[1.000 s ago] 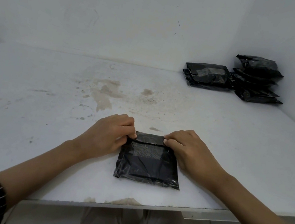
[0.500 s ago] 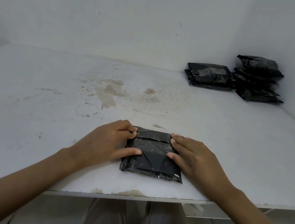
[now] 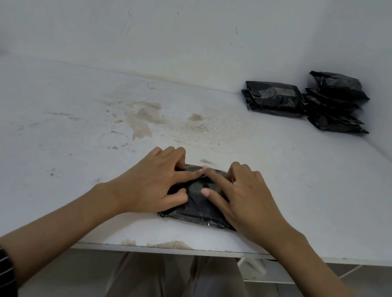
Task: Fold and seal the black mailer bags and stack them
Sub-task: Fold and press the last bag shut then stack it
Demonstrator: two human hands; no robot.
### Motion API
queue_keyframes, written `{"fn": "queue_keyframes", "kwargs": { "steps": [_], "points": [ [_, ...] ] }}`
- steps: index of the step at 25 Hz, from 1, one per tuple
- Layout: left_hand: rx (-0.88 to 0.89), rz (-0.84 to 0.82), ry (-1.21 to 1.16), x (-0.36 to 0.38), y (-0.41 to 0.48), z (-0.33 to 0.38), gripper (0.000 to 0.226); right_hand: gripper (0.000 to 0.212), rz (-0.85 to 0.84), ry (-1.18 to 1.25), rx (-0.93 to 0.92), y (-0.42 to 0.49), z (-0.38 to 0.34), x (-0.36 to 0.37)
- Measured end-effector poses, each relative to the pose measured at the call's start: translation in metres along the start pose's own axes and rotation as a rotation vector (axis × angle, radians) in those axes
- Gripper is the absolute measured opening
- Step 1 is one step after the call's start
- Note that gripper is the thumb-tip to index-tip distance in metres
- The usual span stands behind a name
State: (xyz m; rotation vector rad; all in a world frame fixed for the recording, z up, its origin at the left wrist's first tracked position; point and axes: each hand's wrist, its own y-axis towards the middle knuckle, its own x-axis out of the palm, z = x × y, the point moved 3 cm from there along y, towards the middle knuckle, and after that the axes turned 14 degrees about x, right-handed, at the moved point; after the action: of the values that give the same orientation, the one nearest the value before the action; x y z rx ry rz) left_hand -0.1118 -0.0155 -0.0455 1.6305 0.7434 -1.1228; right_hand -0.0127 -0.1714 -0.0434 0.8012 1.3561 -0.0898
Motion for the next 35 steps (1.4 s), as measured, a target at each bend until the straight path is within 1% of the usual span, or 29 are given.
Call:
{"fn": "queue_keyframes", "kwargs": {
  "steps": [3, 4, 6, 7, 9, 10, 11, 13, 15, 16, 18, 19, 20, 21, 22, 24, 26, 29, 30, 33, 35],
  "points": [
    [-0.138, 0.077, -0.168, 0.005, -0.008, 0.001, 0.056, 0.053, 0.061, 0.014, 0.037, -0.003, 0.0, 0.006],
    [-0.204, 0.11, -0.239, 0.008, -0.011, 0.002, 0.057, 0.05, 0.075, 0.049, 0.065, -0.005, 0.001, 0.007],
    [-0.342, 0.119, -0.352, 0.013, -0.014, 0.005, 0.056, 0.04, 0.081, 0.148, 0.156, -0.011, -0.001, 0.008],
    [-0.396, 0.098, -0.38, 0.014, -0.014, 0.006, 0.051, 0.033, 0.057, 0.231, 0.226, -0.012, -0.001, 0.01],
    [-0.471, 0.047, -0.374, 0.013, -0.012, 0.008, 0.036, 0.023, -0.066, 0.431, 0.366, -0.015, 0.0, 0.012],
    [-0.502, 0.043, -0.376, 0.01, -0.009, 0.008, 0.03, 0.019, -0.101, 0.501, 0.409, -0.015, 0.001, 0.012],
    [-0.537, 0.062, -0.393, 0.007, -0.006, 0.008, 0.024, 0.018, -0.112, 0.54, 0.45, -0.014, 0.002, 0.011],
    [-0.625, 0.138, -0.437, 0.001, 0.002, 0.005, 0.01, 0.023, -0.093, 0.625, 0.578, -0.009, 0.006, 0.009],
    [-0.716, 0.214, -0.454, 0.002, 0.009, -0.001, 0.019, 0.029, -0.087, 0.689, 0.739, -0.001, 0.013, 0.008],
    [-0.757, 0.248, -0.473, 0.004, 0.012, -0.003, 0.022, 0.034, -0.124, 0.663, 0.792, 0.002, 0.014, 0.009],
    [-0.828, 0.295, -0.549, 0.01, 0.015, -0.006, 0.02, 0.042, -0.206, 0.602, 0.831, 0.01, 0.016, 0.012],
    [-0.864, 0.317, -0.601, 0.013, 0.016, -0.006, 0.017, 0.041, -0.228, 0.612, 0.839, 0.012, 0.017, 0.014],
    [-0.897, 0.338, -0.654, 0.015, 0.016, -0.006, 0.02, 0.037, -0.238, 0.635, 0.855, 0.014, 0.018, 0.015],
    [-0.935, 0.369, -0.725, 0.016, 0.017, -0.006, 0.028, 0.029, -0.246, 0.672, 0.88, 0.014, 0.018, 0.016],
    [-0.983, 0.418, -0.822, 0.016, 0.019, -0.006, 0.035, 0.021, -0.248, 0.728, 0.908, 0.014, 0.02, 0.017],
    [-1.051, 0.529, -1.062, 0.012, 0.027, -0.003, 0.041, 0.014, -0.237, 0.885, 0.964, 0.011, 0.023, 0.018],
    [-1.082, 0.581, -1.242, 0.004, 0.039, 0.001, 0.041, 0.013, -0.212, 1.046, 1.016, 0.006, 0.027, 0.015],
    [-1.043, 0.57, -1.34, -0.006, 0.063, 0.005, 0.04, 0.031, -0.182, 1.3, 1.127, -0.001, 0.046, 0.01],
    [-1.013, 0.56, -1.366, -0.008, 0.075, 0.007, 0.039, 0.032, -0.176, 1.38, 1.157, -0.003, 0.055, 0.006],
    [-0.883, 0.562, -1.427, -0.01, 0.113, 0.017, 0.038, 0.018, -0.162, 1.556, 1.16, -0.007, 0.084, -0.011],
    [-0.753, 0.539, -1.371, -0.003, 0.141, 0.024, 0.035, 0.015, -0.097, 1.632, 1.131, -0.01, 0.107, -0.025]
  ]
}}
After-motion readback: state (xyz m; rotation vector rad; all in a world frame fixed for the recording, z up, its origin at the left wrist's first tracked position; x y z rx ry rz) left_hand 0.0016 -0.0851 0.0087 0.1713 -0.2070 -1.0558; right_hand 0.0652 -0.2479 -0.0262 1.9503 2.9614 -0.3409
